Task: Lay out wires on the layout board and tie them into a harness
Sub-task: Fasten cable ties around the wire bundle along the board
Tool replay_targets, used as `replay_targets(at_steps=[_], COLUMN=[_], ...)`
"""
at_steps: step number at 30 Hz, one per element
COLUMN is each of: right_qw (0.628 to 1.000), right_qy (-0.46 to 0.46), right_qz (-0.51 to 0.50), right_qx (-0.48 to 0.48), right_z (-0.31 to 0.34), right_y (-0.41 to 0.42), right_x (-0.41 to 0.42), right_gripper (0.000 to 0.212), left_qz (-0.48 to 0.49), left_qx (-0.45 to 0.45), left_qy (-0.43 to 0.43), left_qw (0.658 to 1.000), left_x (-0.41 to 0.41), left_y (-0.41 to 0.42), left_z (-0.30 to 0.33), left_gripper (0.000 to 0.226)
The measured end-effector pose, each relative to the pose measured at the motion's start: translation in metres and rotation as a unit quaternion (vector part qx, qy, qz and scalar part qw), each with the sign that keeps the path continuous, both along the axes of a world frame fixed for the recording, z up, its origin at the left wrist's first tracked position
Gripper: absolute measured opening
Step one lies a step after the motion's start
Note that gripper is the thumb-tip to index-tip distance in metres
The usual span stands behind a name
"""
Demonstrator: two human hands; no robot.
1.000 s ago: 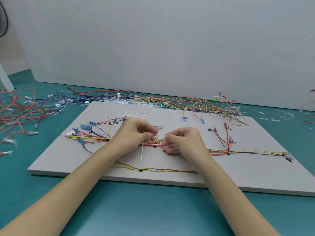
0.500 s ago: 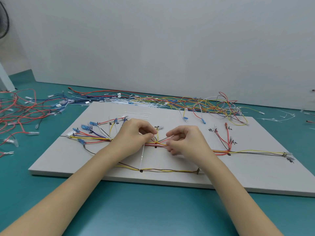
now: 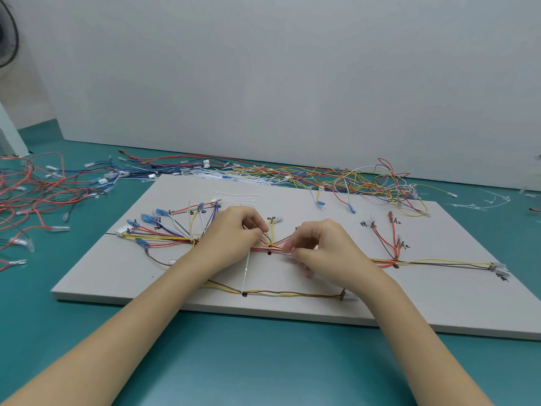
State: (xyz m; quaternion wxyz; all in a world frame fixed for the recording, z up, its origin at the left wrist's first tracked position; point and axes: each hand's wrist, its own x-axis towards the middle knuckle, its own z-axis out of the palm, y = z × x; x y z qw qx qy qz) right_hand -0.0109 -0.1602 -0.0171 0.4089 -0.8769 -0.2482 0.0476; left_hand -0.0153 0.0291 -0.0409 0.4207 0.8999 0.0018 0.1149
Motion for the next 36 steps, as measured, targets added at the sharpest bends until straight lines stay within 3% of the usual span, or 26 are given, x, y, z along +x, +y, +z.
replay_targets(at_steps=[10,18,24,32,36], right_qw=[1.0,0.972,0.957,0.962,0.978], right_qy=[-0.01,-0.139,-0.158,-0.173,-0.102], right_qz=[0.013,0.01,-0.002,-0.028,-0.101], right_qx=[-0.021,-0.189,-0.242,-0.21,-0.15], right_z=[-0.005,-0.006,-0.005,-0.008,-0.013], right_y=[-0.003,0.004,0.01,0.011,0.013], right_x=[0.003,0.0,-0.004,-0.011,-0.009], right_gripper=[0.02,0.023,0.022,0.015,0.014], left_qz=[-0.027,-0.062,-0.08,-0.101,-0.059], left_qx=[0.022,-0.037,0.051,0.13,0.168], left_qy=[-0.028,-0.044,-0.029,-0.005,0.038], left_qw=[0.999,0.996,0.995,0.986,0.983], left_x=[0.0,0.002,0.003,0.006,0.008], left_y=[0.0,0.004,0.009,0.014,0.01], left_z=[-0.003,0.001,0.001,-0.004,-0.007], left_gripper=[0.022,0.015,0.016,0.013,0.012])
